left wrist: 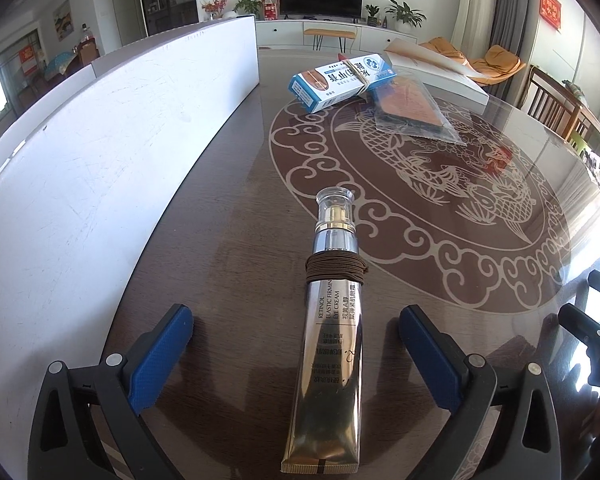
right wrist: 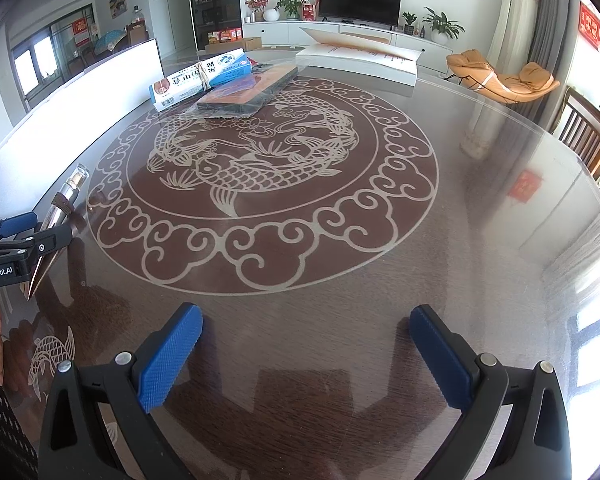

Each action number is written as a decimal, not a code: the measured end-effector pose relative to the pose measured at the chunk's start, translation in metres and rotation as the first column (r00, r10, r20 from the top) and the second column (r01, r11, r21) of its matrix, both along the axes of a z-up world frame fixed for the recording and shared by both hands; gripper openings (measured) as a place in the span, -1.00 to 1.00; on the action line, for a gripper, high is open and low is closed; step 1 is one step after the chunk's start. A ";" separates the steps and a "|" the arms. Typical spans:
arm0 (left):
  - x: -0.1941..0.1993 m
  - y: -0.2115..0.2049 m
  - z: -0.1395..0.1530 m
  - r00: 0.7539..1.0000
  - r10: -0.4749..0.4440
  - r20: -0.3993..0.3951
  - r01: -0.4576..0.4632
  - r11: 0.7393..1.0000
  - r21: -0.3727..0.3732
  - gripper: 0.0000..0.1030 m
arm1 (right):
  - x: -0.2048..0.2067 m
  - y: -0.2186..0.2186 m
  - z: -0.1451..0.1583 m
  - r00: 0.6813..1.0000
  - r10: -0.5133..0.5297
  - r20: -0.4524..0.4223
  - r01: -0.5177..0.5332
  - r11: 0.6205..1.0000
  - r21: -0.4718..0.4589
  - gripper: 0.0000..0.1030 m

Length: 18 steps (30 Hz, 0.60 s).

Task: Organize objects
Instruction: 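Reach the right tool to the blue-and-white nail cream box and grasp it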

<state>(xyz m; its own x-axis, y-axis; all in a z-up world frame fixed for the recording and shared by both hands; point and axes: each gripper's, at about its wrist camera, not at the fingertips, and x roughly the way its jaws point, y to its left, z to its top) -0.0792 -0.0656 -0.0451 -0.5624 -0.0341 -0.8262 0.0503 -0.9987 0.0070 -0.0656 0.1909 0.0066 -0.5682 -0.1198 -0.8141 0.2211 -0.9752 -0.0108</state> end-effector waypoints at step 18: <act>0.001 0.000 0.000 1.000 -0.002 -0.001 0.002 1.000 0.004 1.00 | -0.055 -0.031 0.030 0.999 0.053 0.000 -0.053 0.998 0.028 1.00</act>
<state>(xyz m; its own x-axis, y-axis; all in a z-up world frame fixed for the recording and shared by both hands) -0.0785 -0.0655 -0.0455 -0.5632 -0.0295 -0.8258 0.0480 -0.9988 0.0030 -0.1202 0.1596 0.0369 -0.5623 -0.1268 -0.8171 0.2721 -0.9615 -0.0380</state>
